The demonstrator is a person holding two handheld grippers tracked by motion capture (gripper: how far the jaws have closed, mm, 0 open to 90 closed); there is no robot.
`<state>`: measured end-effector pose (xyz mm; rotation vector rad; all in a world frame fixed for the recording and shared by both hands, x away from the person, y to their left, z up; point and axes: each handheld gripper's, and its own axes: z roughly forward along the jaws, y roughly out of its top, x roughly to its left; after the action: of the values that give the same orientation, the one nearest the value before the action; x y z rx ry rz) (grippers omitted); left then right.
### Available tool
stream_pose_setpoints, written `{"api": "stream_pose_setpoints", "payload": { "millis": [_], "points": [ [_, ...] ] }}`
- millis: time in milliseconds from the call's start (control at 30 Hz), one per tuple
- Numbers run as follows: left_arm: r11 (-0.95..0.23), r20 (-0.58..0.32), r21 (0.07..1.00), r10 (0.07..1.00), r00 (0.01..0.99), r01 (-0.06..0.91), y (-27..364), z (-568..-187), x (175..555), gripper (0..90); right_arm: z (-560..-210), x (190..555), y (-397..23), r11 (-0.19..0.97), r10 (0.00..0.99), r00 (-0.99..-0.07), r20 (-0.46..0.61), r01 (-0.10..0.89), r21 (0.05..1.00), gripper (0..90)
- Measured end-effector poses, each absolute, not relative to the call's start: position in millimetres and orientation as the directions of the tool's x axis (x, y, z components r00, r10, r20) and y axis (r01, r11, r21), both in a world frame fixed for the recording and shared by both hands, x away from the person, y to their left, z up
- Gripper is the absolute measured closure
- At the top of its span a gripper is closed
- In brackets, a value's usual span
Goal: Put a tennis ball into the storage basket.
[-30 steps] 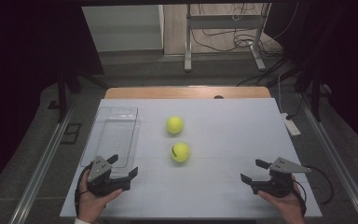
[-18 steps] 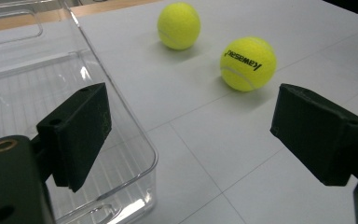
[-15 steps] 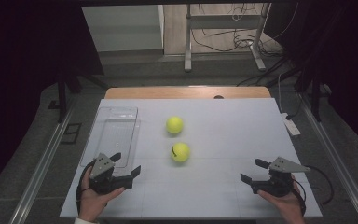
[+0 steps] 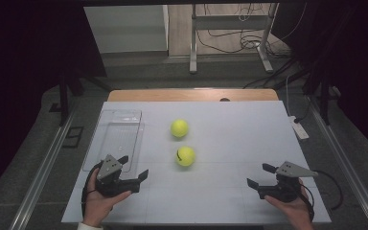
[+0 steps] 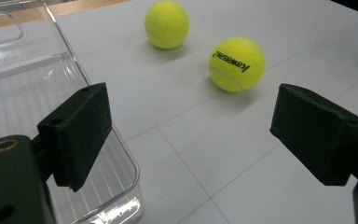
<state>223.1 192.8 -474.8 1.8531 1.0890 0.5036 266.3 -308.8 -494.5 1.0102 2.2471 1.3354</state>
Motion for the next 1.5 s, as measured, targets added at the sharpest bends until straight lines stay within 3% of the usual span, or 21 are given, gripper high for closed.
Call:
{"api": "stream_pose_setpoints", "payload": {
  "millis": [1500],
  "points": [
    [-0.326,-0.064,0.795,0.794,0.605,0.512,151,-474,247,12.8,-498,266,-307,0.308,0.728,-0.682,0.069,0.416,0.856,14.3]
  ]
}}
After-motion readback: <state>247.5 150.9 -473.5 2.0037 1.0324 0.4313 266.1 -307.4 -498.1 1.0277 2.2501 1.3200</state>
